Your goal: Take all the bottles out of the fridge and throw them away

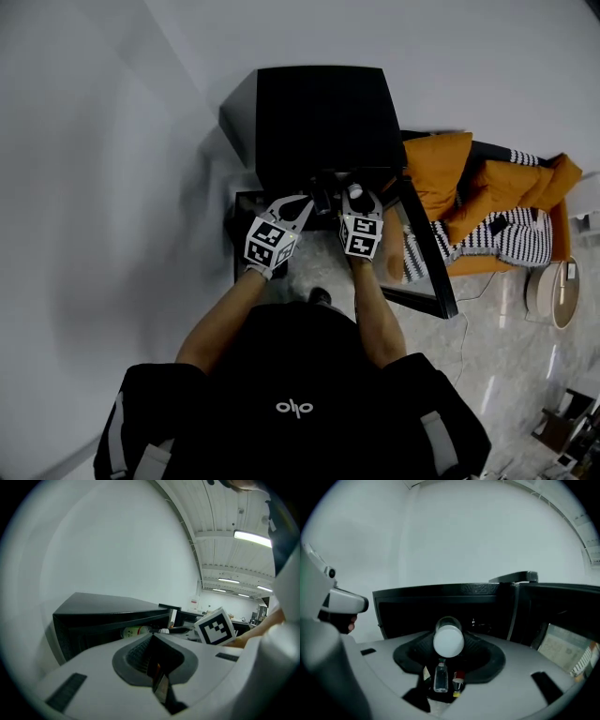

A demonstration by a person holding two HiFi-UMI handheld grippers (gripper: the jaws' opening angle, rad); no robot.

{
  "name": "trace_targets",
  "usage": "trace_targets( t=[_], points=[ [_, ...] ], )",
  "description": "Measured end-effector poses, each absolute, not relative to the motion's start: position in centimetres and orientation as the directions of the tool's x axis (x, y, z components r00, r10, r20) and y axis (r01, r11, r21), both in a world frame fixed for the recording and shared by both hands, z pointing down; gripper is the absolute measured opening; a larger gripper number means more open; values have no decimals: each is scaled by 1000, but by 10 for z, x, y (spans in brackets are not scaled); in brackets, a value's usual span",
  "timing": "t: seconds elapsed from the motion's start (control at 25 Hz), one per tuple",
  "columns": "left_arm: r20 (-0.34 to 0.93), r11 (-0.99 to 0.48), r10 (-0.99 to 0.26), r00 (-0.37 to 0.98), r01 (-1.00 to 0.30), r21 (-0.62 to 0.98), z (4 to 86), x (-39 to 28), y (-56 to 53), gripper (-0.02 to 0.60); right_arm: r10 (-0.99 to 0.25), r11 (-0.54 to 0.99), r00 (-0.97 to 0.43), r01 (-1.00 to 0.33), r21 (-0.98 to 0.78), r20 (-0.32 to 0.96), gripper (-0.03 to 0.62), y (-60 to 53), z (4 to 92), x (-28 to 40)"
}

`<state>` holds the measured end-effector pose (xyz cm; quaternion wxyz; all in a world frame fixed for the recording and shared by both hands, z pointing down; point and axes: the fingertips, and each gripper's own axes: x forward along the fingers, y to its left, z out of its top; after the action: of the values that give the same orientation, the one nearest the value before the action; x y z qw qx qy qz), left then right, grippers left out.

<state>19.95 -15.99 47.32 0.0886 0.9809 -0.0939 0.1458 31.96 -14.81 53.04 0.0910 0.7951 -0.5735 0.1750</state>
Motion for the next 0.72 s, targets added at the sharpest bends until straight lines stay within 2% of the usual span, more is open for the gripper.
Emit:
trace_targets(
  t=[0.72],
  points=[
    [204, -909, -330, 921, -369, 195, 452, 160, -113, 0, -946, -215, 203, -976, -20, 255, 195, -63, 440, 301]
  ],
)
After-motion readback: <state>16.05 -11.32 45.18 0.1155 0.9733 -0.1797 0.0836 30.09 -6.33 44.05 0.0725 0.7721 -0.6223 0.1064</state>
